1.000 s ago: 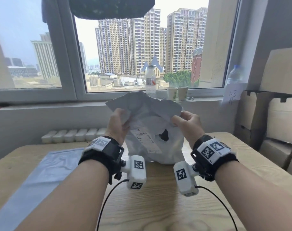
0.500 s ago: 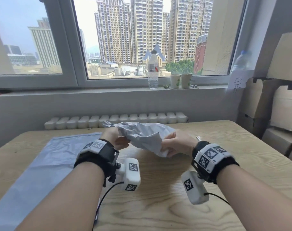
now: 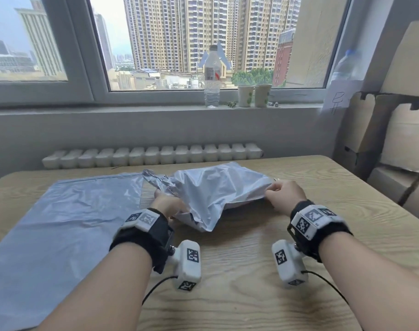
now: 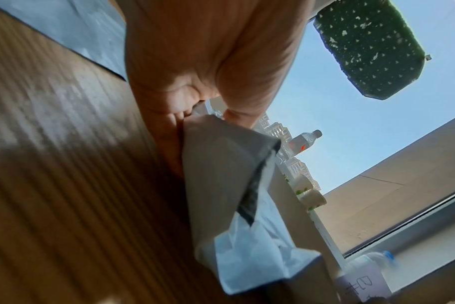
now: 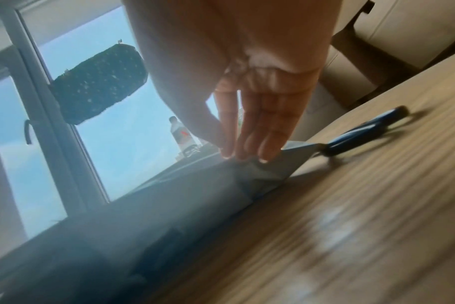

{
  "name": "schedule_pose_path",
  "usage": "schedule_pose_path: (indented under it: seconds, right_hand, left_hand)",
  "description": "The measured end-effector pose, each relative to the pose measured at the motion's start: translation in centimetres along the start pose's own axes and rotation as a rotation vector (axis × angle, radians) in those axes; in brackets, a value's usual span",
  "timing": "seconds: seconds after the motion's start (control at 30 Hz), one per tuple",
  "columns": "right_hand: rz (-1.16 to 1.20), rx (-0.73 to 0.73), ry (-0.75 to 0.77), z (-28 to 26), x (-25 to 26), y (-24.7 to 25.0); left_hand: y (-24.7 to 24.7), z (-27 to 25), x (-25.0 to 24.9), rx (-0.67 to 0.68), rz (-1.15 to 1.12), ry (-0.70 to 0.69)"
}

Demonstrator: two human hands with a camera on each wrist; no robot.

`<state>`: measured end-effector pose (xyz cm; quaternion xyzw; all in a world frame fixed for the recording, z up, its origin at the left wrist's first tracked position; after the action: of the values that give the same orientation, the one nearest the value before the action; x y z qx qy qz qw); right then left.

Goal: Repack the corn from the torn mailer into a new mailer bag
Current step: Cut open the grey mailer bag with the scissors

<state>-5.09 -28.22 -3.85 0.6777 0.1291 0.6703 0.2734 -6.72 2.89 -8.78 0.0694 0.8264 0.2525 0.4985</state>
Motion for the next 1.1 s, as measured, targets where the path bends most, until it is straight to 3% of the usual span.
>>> schedule_pose_path:
  seconds: [0.1,0.3,0.63,0.77,0.97,1.1]
  right_hand:
    - [-0.119,-0.054,-0.05,1.3,-2.4,1.4]
    - [-0.333,0.001,-0.161,3.4,-5.9,1.7]
    - [-0.548,0.074,-0.165,1.3,-4.8,1.8]
    - [-0.465,0.087,-0.208,0.0,-3.6,2.5]
    - [-0.101,0.03,-0.197,-1.3,-0.7,3.0]
    - [-0.075,0.023,-0.146,-2.6,0.9,3.3]
  left_hand:
    - [-1.7,0.5,0.7,0.075,-0.065,0.02]
    - [-2.5,2.0,1.1,0.014,-0.022,-0.01]
    - [-0.5,0.4,2.8,0.06,0.012,0.041]
    - [0.3,-1.3,3.4,0.07,0.03,-0.005]
    - [3.8,-4.3,1.1,-0.305,0.423,-0.2]
    - [3.3,-5.7,0.7,-0.297,0.5,-0.274]
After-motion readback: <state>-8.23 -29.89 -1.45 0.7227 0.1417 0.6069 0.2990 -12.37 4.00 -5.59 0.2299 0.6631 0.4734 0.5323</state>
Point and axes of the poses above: each hand's wrist, its own z-axis towards the middle knuckle, its own y-axis out of the back of the hand, x = y × z, the point moved 8 cm from there along z, towards the middle knuckle, and after that the axes turned 14 degrees about z, right-handed, at the moved point
